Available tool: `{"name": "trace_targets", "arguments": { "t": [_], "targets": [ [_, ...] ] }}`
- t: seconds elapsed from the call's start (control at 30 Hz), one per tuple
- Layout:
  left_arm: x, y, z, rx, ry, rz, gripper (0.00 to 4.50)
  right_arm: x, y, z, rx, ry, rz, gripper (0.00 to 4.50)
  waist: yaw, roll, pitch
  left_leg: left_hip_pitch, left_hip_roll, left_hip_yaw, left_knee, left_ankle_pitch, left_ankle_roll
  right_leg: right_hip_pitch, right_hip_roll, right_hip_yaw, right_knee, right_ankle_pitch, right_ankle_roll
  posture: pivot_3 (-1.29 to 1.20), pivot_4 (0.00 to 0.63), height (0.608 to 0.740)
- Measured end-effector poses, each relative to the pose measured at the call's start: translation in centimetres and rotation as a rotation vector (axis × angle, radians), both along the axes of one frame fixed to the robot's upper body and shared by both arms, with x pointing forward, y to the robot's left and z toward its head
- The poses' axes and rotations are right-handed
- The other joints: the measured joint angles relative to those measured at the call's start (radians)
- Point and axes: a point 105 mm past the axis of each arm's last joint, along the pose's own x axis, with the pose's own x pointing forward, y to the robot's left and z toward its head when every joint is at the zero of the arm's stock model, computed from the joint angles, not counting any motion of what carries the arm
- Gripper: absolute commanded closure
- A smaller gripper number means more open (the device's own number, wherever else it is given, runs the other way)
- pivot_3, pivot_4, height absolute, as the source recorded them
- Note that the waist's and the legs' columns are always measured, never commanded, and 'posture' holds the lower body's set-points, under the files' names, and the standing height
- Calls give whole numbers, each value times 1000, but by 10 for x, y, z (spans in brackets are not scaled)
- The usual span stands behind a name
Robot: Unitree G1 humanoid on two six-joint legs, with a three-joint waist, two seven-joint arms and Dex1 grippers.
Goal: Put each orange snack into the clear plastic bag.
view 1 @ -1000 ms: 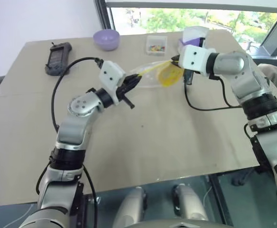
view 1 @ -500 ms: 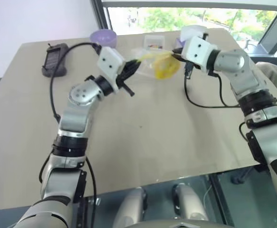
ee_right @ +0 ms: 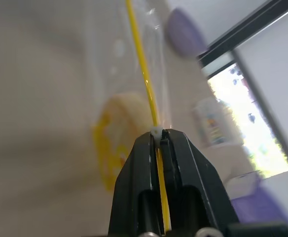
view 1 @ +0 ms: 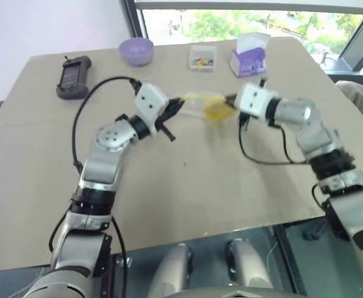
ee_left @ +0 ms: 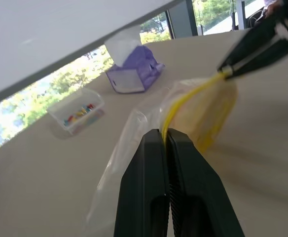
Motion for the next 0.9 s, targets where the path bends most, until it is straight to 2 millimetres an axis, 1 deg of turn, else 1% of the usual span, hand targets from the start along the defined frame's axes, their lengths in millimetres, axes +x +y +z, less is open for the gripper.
{"name": "trace_targets", "arguments": {
  "t": [0.03,0.1,0.17,0.37,0.57,0.7,0.9],
  "targets": [
    [-1,-1,2,-17,7,-1,4500,-1,1,-3,2,3,-7,4480,0,0,0,0,0,0,0,0,0,0,0,0,0,0,0,0,150,740],
    [-4,0,11,-40,-10,-2,4500,-2,3,4,14,-32,-24,4480,0,0,0,1,0,0,1,0,0,0,0,0,2,0,0,0,150,740],
    [-7,0,14,-40,-24,-3,4500,-3,3,9,23,-57,-36,4480,1,0,0,3,0,0,1,0,0,1,0,0,4,0,0,0,150,740],
    [-16,-2,-1,-14,8,-29,4500,-3,-3,-1,46,-46,-87,4480,2,0,0,3,0,1,1,0,0,2,0,1,5,0,0,0,150,740],
    [-25,-9,-5,28,-7,-59,4500,-1,-7,-4,49,-49,-121,4480,1,0,0,3,0,1,1,0,0,1,0,1,6,0,0,0,150,740],
    [-28,-10,-10,66,-6,-71,4500,-1,-8,-9,44,-40,-132,4480,2,0,0,4,0,1,1,0,0,2,0,1,6,0,0,0,150,740],
    [-30,-10,-12,81,-13,-71,4500,-1,-7,-11,43,-40,-138,4480,2,0,0,4,0,1,1,0,0,2,0,1,6,0,0,0,150,740]
  ]
}}
